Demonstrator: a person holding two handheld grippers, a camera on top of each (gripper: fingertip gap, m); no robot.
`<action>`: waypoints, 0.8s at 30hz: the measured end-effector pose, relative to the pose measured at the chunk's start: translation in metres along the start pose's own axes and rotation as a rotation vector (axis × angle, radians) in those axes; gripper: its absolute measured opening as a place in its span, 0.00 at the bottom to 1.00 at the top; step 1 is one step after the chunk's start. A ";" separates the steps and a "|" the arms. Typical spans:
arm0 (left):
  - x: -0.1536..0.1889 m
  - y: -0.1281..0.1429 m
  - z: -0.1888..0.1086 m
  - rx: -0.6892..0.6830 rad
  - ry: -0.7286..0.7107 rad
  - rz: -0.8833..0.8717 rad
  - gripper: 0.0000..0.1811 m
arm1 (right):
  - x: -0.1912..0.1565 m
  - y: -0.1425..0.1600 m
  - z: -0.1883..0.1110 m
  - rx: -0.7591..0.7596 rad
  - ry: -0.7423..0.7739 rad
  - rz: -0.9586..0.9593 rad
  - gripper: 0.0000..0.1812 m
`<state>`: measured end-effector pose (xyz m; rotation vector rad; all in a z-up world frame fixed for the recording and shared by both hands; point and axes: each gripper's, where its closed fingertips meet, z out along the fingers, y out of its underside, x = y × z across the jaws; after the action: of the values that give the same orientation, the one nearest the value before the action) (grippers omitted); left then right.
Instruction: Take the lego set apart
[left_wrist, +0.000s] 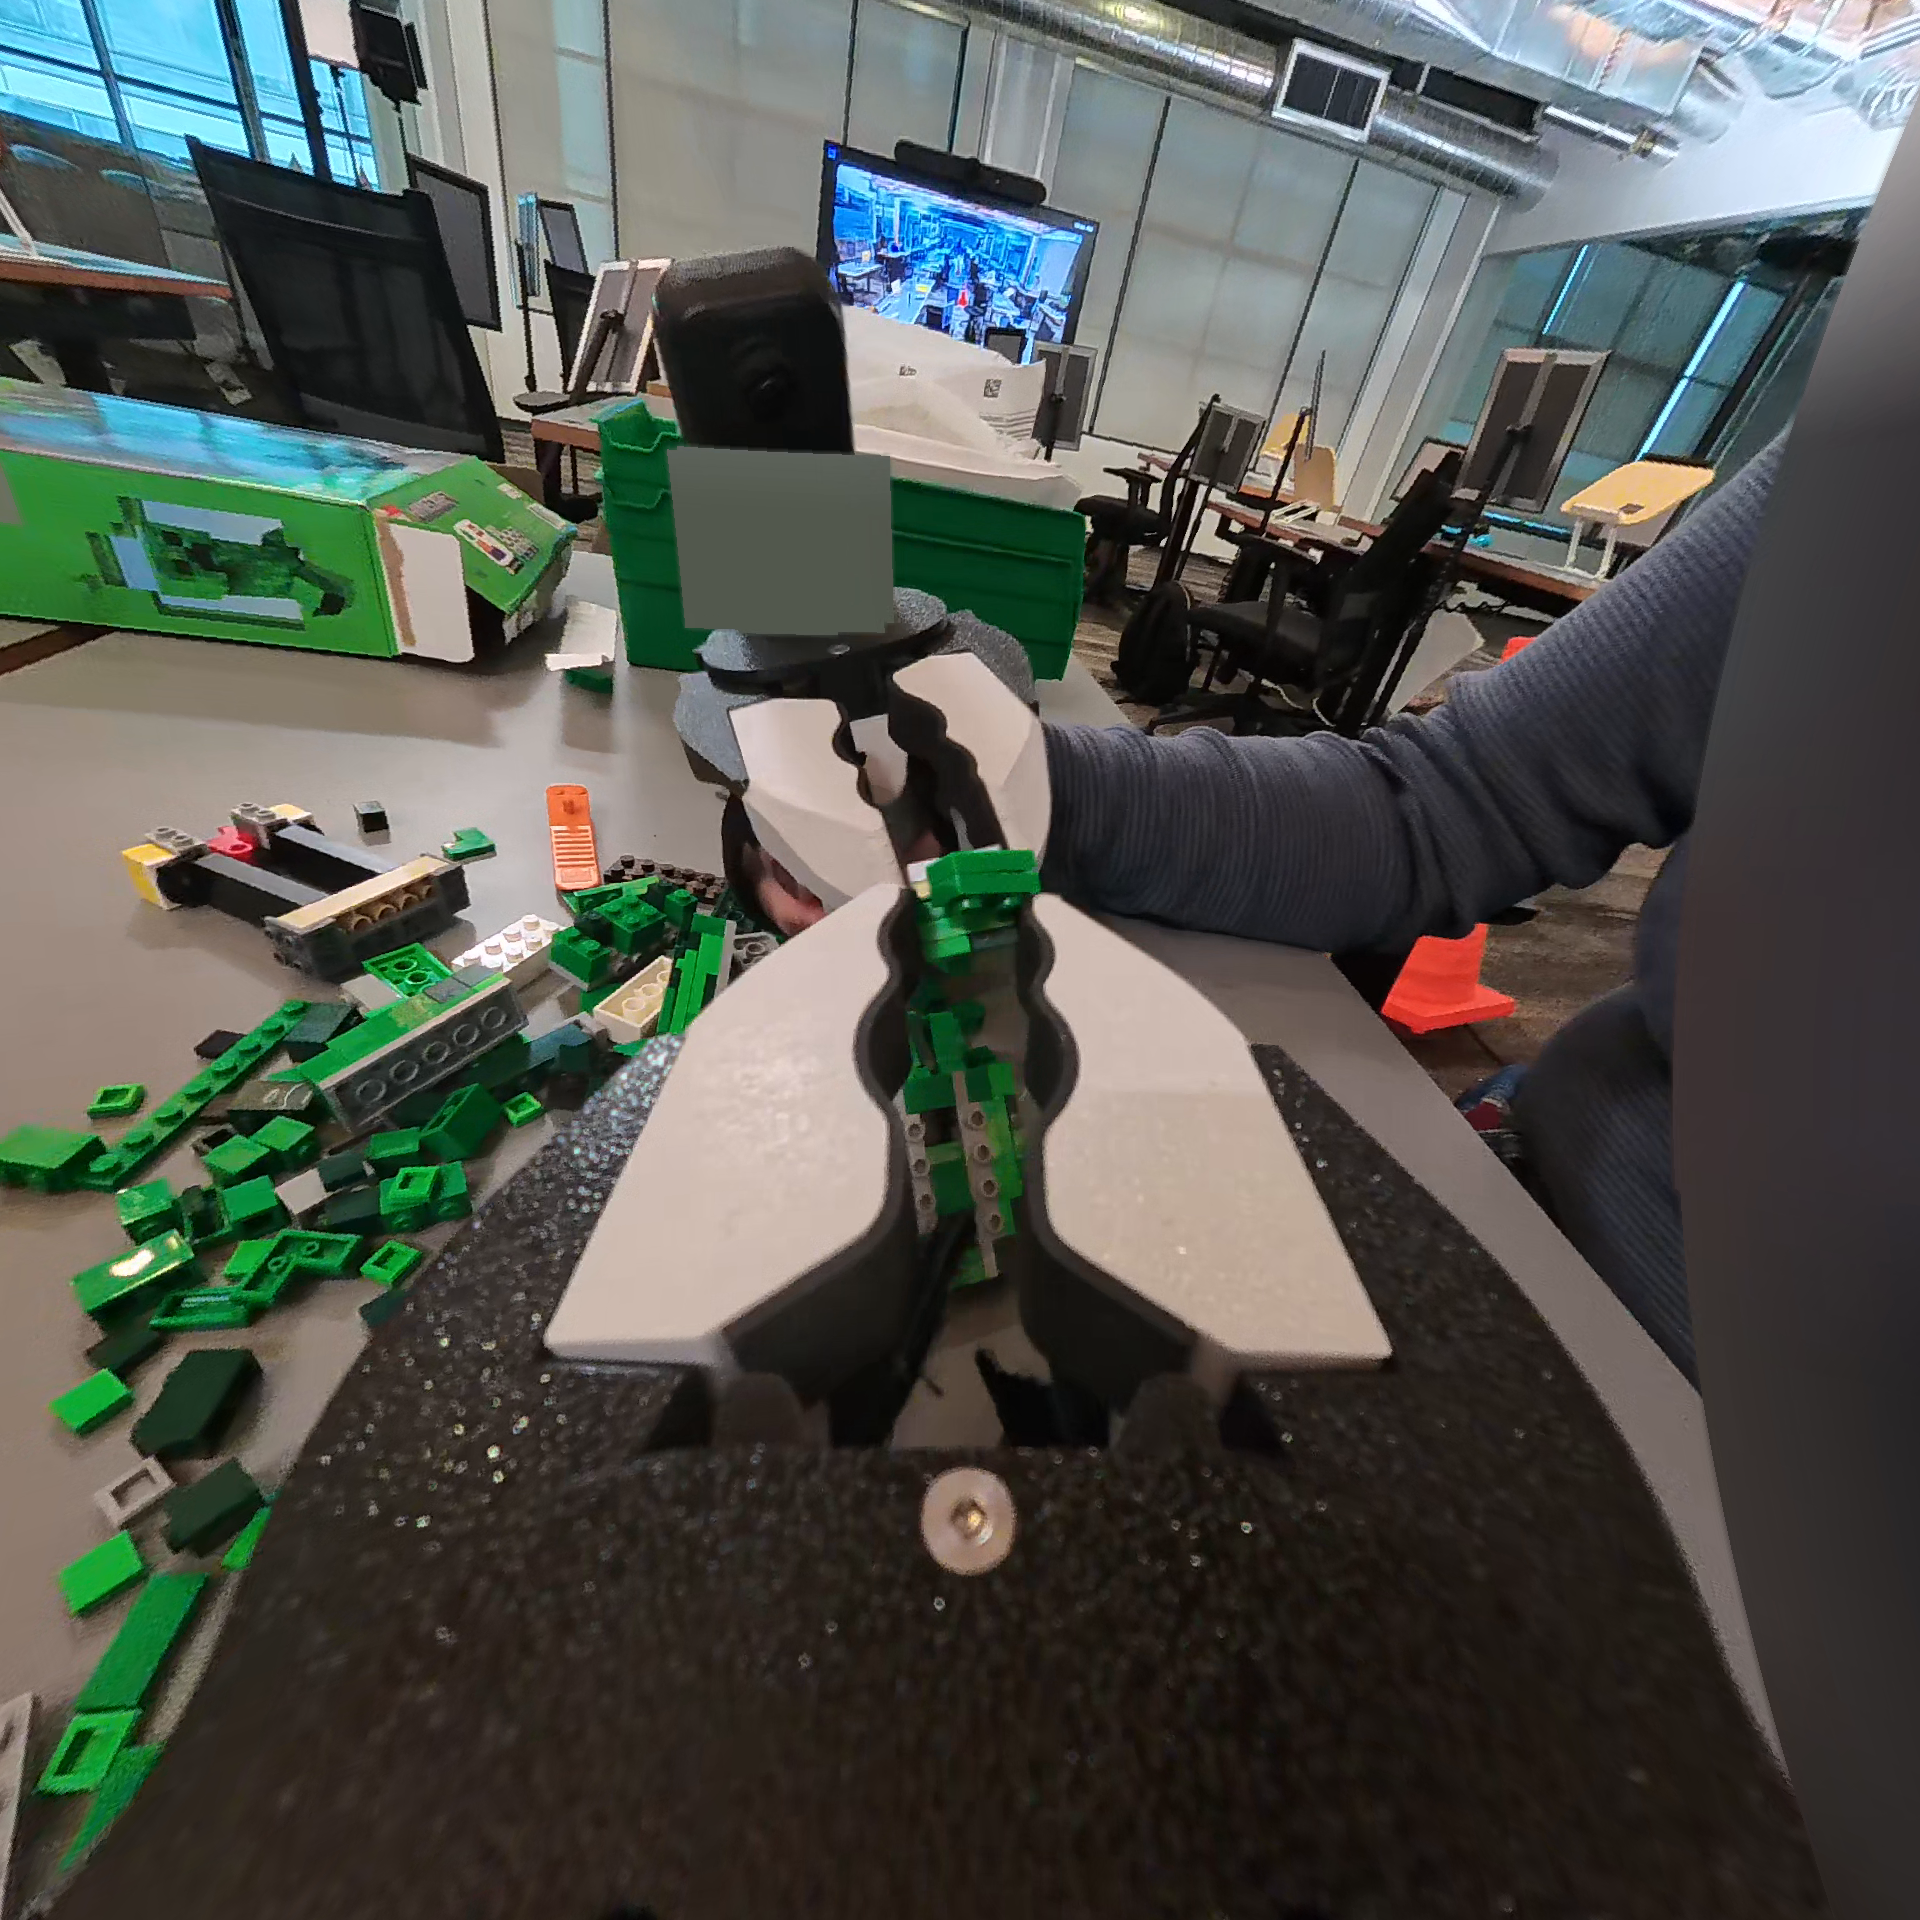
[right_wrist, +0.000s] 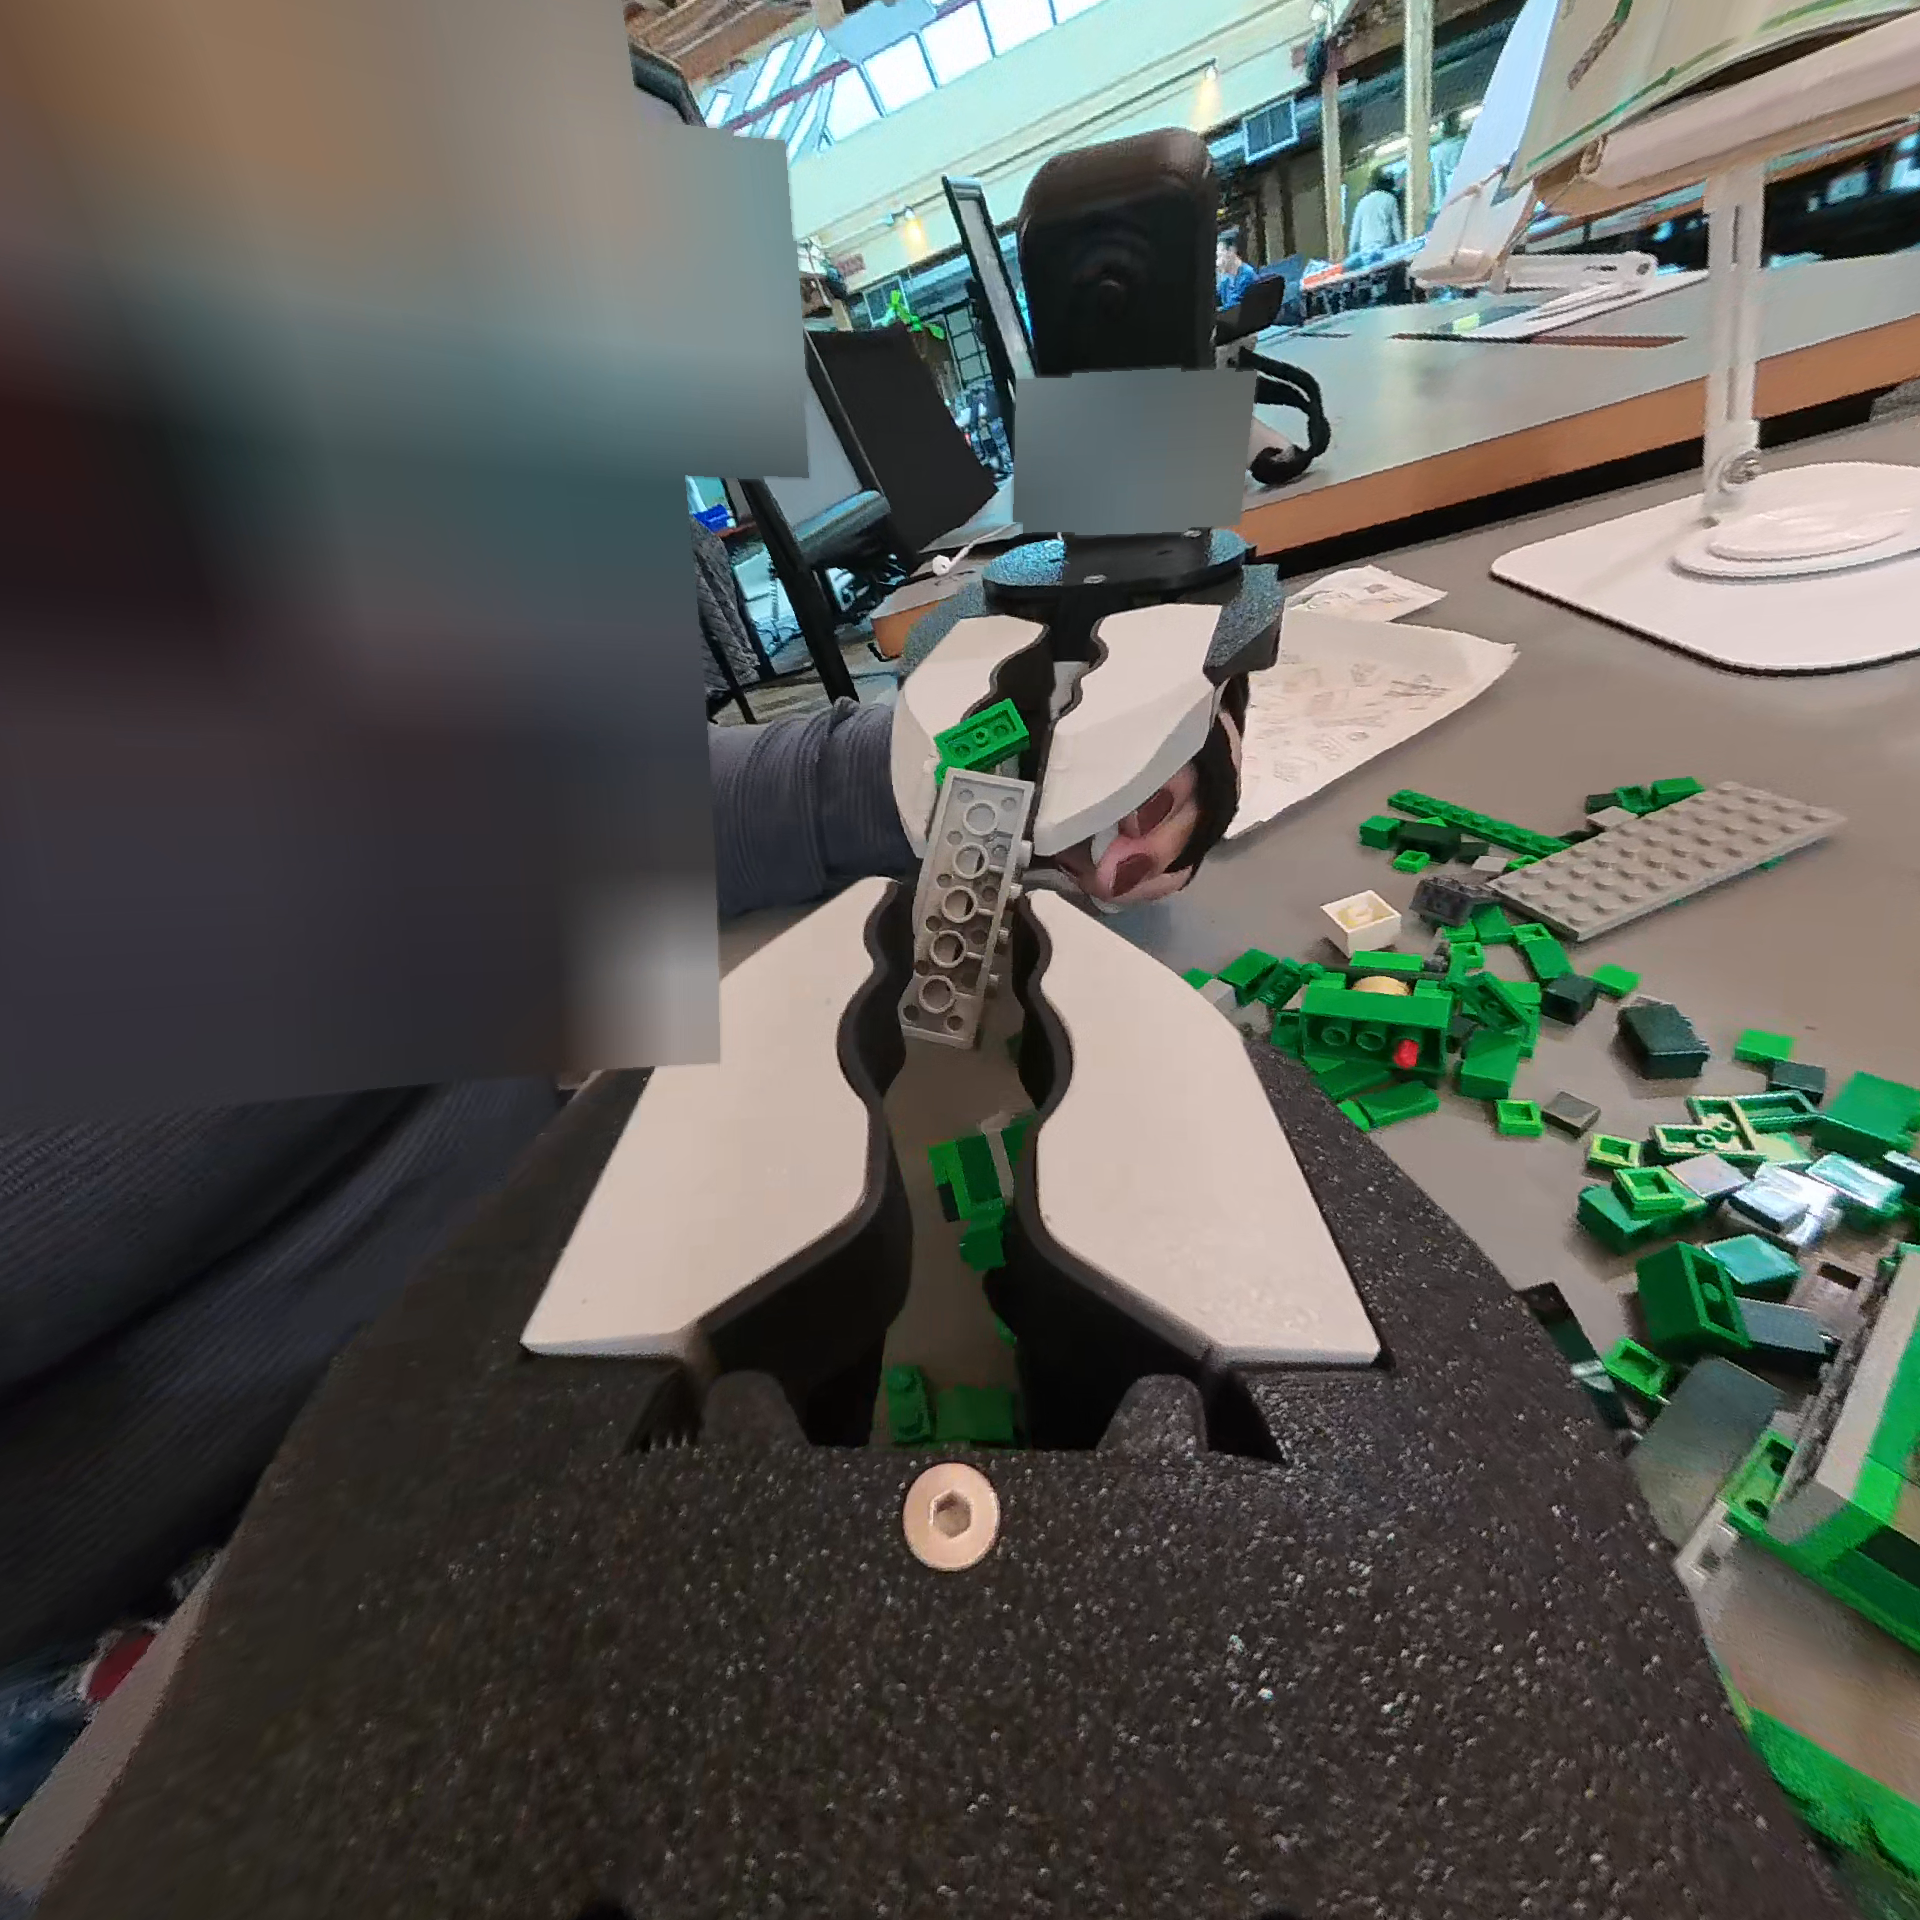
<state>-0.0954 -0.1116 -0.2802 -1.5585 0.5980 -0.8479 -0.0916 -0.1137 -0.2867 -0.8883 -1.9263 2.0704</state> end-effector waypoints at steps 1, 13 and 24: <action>0.000 0.000 0.000 0.003 0.005 -0.007 0.10 | 0.000 0.000 0.000 0.005 -0.008 0.007 0.10; -0.010 0.008 0.001 -0.099 -0.098 0.038 0.09 | 0.016 0.011 0.007 -0.141 0.171 -0.100 0.10; 0.002 -0.006 -0.003 0.019 -0.020 0.084 0.09 | -0.001 -0.005 0.011 0.015 -0.059 0.078 0.11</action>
<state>-0.0970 -0.1139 -0.2734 -1.5123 0.6352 -0.7720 -0.0981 -0.1231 -0.2820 -0.9238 -1.9323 2.1751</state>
